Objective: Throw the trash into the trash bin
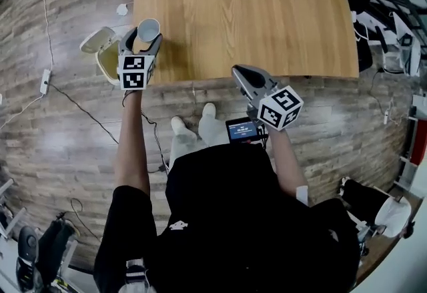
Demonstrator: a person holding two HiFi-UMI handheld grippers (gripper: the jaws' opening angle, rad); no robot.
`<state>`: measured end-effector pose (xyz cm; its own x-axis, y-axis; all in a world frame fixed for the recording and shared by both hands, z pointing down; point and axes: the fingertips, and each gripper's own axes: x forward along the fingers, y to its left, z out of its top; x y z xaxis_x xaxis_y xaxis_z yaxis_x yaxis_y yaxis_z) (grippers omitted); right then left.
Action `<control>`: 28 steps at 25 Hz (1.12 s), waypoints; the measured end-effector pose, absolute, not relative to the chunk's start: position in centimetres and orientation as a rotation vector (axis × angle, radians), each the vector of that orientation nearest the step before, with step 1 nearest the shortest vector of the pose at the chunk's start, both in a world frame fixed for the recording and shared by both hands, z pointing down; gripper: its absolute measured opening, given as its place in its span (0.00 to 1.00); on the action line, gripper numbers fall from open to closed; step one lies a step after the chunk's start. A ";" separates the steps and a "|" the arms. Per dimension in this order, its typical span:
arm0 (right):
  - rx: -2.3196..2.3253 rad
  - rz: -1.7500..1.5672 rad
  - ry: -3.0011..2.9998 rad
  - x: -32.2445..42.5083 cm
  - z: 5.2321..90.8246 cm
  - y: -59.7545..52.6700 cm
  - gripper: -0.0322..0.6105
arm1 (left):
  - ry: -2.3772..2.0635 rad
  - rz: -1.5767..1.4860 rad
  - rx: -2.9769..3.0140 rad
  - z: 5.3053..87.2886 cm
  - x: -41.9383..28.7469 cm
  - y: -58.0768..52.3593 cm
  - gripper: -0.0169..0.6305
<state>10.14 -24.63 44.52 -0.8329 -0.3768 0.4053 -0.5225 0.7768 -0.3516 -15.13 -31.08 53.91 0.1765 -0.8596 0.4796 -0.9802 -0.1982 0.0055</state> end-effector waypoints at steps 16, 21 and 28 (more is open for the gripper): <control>0.024 0.746 -2.651 -6.6 49.7 -13.3 0.05 | -1.925 0.462 1.827 61.9 -31.6 -21.0 0.54; -0.081 0.809 -2.552 -7.3 54.7 -9.4 0.05 | -1.941 0.400 1.738 69.1 -34.5 -20.9 0.54; -0.120 0.947 -2.414 -6.8 63.0 -6.4 0.05 | -1.895 0.420 1.677 82.4 -37.1 -20.7 0.54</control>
<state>-6.80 -6.43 62.98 -0.8508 0.2689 0.4514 -0.1097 0.7493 -0.6530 -37.14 -20.73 82.38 -0.0526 -0.7988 0.5993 -0.9771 0.1650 0.1342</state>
